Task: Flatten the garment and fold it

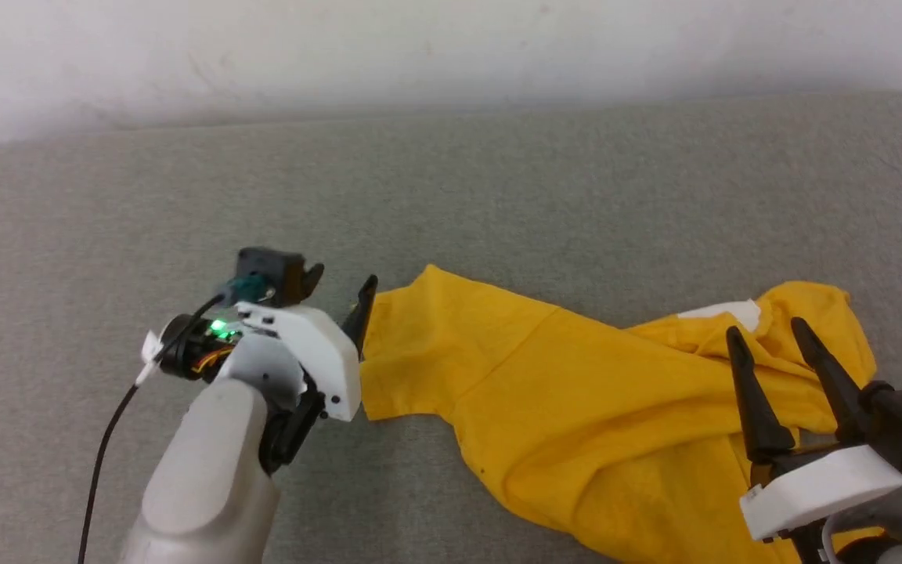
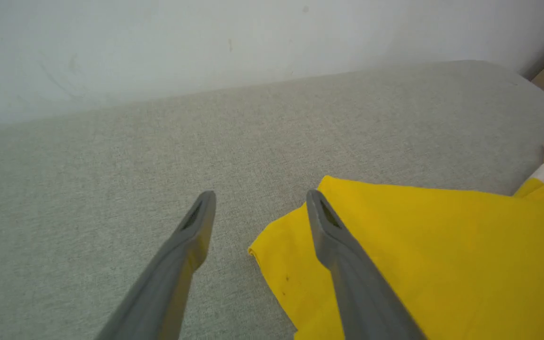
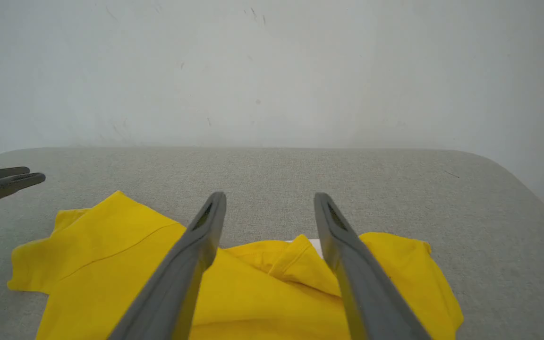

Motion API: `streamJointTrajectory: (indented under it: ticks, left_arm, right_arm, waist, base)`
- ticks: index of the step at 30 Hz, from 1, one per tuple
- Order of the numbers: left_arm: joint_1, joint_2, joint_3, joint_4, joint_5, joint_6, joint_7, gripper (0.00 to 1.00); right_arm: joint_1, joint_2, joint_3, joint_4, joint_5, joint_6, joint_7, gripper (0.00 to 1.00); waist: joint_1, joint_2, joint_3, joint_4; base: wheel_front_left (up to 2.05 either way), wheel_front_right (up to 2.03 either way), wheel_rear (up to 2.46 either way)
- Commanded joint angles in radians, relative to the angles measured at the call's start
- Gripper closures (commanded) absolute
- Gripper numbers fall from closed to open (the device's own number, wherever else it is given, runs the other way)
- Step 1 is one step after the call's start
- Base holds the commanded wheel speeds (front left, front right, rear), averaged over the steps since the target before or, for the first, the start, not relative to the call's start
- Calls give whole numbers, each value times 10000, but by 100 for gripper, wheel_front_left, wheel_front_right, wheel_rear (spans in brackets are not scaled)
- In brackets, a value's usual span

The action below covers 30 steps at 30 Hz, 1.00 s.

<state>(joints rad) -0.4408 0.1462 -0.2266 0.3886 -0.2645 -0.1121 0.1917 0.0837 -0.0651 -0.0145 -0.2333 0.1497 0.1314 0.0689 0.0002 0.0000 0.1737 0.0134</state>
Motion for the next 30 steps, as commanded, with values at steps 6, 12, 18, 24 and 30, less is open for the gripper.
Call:
streamJointTrajectory:
  ticks: [6, 12, 18, 24, 30]
  left_arm:
    - [-1013, 321, -727, 1835, -56, -137, 1199, 0]
    - [-1437, 319, -1988, 2994, -727, -180, 2659, 0]
    - [-1399, 510, -2981, 3425, -1341, -183, 4182, 71]
    - [-1054, 696, -2569, 3034, -1732, 173, 2911, 100]
    - [-203, 779, -1453, 2216, -2180, 977, 297, 100]
  right_arm:
    - [-271, 33, 131, 282, -70, -7, -94, 0]
    - [-348, 62, 119, 601, -29, -7, -170, 0]
    - [-531, 93, -156, 803, 24, -7, -195, 0]
    - [-761, -91, -414, 1159, 267, -7, 106, 0]
    - [-1151, -707, -970, 1938, 987, -7, 713, 0]
  waist:
    - [-2, 0, 620, -649]
    - [-2, 0, 730, -834]
    - [-2, 0, 788, -830]
    - [-2, 0, 551, -734]
    - [-2, 0, 233, -488]
  base:
    - [0, 0, 0]
    - [0, 0, 0]
    - [0, 0, 0]
    - [0, 0, 0]
    - [0, 0, 0]
